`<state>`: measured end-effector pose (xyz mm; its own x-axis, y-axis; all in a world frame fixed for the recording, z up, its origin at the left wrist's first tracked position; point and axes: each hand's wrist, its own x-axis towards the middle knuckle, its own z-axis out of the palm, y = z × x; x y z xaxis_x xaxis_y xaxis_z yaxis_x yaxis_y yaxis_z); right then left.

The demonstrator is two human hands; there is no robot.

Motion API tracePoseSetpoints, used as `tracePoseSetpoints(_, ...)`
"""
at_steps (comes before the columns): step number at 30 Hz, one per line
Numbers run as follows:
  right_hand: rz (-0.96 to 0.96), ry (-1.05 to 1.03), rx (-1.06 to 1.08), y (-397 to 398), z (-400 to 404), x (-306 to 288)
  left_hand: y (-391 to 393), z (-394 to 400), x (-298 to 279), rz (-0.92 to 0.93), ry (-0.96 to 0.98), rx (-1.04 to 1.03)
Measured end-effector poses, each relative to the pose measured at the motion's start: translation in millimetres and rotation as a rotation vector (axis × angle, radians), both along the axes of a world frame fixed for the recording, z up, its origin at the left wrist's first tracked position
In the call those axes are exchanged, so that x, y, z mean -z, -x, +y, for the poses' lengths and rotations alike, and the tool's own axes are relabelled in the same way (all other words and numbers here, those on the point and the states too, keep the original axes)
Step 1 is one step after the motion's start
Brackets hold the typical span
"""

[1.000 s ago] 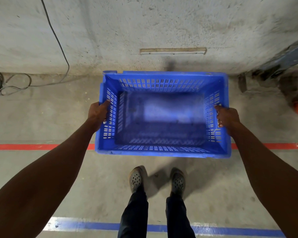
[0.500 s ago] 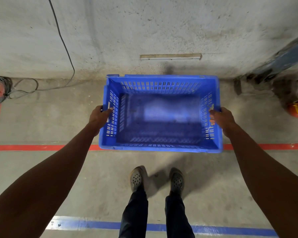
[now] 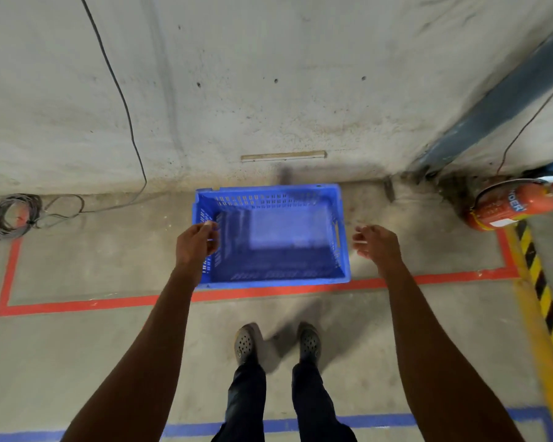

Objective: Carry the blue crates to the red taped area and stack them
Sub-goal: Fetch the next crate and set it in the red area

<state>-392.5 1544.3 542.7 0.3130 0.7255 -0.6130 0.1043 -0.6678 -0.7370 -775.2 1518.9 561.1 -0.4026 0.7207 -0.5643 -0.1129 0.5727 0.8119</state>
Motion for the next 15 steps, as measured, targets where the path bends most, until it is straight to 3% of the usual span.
tracePoseSetpoints(7,0.093,-0.120,0.172,-6.1,-74.2,-99.9,-60.3,-44.5,-94.7,-0.096,-0.063,-0.109)
tracePoseSetpoints(15,0.123,-0.149,0.325,-11.0,-154.6,-157.5,-115.7,-65.8,-144.4,-0.165,-0.040,0.110)
